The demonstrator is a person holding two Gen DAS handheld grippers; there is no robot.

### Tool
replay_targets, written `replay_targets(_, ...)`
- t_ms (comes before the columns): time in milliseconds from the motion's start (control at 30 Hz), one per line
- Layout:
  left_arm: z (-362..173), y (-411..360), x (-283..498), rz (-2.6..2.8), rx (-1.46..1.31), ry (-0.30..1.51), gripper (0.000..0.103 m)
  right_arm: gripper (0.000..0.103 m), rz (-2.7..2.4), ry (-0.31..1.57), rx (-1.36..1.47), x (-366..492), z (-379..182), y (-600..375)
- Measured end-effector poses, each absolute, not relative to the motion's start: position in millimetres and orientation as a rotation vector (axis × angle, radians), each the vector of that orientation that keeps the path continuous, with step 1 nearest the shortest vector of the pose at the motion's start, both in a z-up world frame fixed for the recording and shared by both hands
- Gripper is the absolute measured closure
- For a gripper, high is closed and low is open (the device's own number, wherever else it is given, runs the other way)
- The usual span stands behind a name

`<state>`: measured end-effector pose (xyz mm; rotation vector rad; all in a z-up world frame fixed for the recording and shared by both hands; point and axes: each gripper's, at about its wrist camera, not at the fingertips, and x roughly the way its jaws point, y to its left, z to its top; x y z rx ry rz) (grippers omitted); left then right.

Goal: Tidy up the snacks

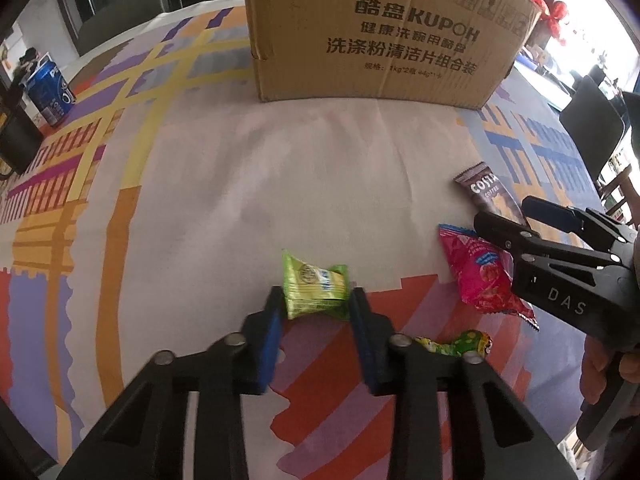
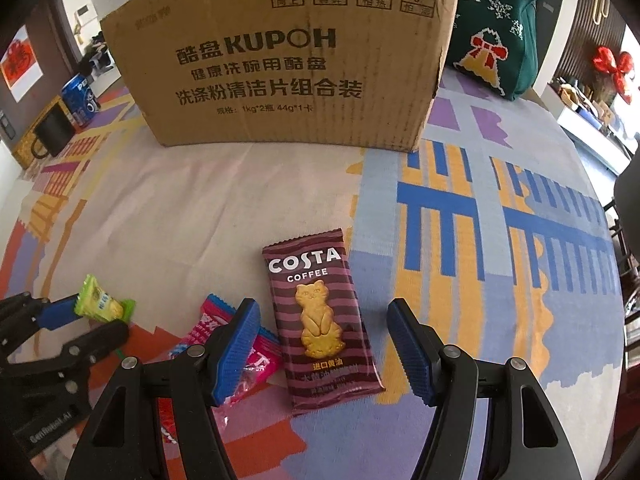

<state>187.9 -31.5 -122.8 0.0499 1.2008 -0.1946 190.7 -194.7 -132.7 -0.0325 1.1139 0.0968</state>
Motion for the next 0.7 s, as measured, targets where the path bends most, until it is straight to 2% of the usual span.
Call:
replay_targets(67, -122.0, -31.3, 188.4, -0.2, 0.042, 1.201, 0.079, 0.037, 0.096, 1.111, -0.033, 191.4, -132.8, -194.6)
replay_targets(233, -118.3, -33.6, 187.4, -0.211, 0.042, 1.191, 0.083, 0.058, 0.079, 1.097, -0.055, 191.0, -132.3, -194.9)
replay_targets(433, -109.6, -37.3, 186.7, -0.224, 0.043, 1.165, 0.086, 0.063, 0.087, 1.092, -0.036, 190.7, -130.2, -200.0)
replay_targets(700, -91.5, -37.4, 185.8, -0.233, 0.04, 1.108, 0.088, 0.064, 0.093, 1.054, -0.027, 184.6, -114.8, -201.8)
